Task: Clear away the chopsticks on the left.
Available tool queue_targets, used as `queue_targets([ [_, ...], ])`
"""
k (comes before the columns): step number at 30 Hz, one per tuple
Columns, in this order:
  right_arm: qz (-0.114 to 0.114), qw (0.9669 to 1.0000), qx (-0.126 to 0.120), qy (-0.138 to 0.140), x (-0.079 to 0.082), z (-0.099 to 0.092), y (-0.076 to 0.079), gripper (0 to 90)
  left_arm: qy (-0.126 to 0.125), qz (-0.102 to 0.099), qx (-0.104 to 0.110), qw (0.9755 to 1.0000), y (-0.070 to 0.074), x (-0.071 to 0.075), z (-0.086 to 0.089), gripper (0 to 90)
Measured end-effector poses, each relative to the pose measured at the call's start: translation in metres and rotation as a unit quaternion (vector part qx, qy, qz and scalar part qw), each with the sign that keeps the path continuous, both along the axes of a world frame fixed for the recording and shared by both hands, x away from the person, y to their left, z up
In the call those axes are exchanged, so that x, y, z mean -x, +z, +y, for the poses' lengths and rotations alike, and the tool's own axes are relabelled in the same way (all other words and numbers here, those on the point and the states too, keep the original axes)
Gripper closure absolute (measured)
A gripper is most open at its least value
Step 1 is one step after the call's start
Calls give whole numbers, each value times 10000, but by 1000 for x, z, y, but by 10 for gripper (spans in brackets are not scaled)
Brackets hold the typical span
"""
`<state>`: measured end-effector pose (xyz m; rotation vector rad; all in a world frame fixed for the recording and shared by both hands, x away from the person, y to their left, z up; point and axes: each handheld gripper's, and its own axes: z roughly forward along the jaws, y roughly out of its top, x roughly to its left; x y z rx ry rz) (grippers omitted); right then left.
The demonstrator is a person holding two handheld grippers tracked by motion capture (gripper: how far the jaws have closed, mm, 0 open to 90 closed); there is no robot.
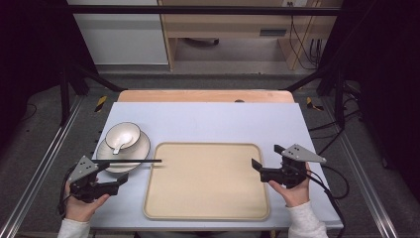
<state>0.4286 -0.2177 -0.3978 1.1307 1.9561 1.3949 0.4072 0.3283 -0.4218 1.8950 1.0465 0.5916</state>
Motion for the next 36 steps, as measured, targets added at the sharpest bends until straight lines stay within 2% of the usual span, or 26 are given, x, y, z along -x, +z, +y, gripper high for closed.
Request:
queue_targets([
  [1,-6,10000,-2,-16,0,0,0,60,40,58,-81,9999,-2,-2,2,170],
  [5,7,10000,20,-41,0,0,-1,60,96,40,-131,9999,-5,-9,5,210],
  [8,50,10000,24,-35,-1,1,-1,61,146,74,-345,9993,-10,-17,8,246],
  [15,52,10000,36,-36,-2,1,-2,61,236,108,-404,9988,-17,-30,15,314],
  [20,75,10000,40,-34,-2,2,-3,60,252,221,-594,9977,-26,-44,13,349],
  [28,73,10000,28,-32,-2,2,-2,60,254,237,-751,9966,-33,-51,13,385],
  [30,76,10000,29,-33,-2,2,-2,59,249,253,-701,9969,-33,-52,14,386],
  [36,74,10000,39,-13,-2,2,-3,59,262,267,-757,9964,-33,-51,13,396],
])
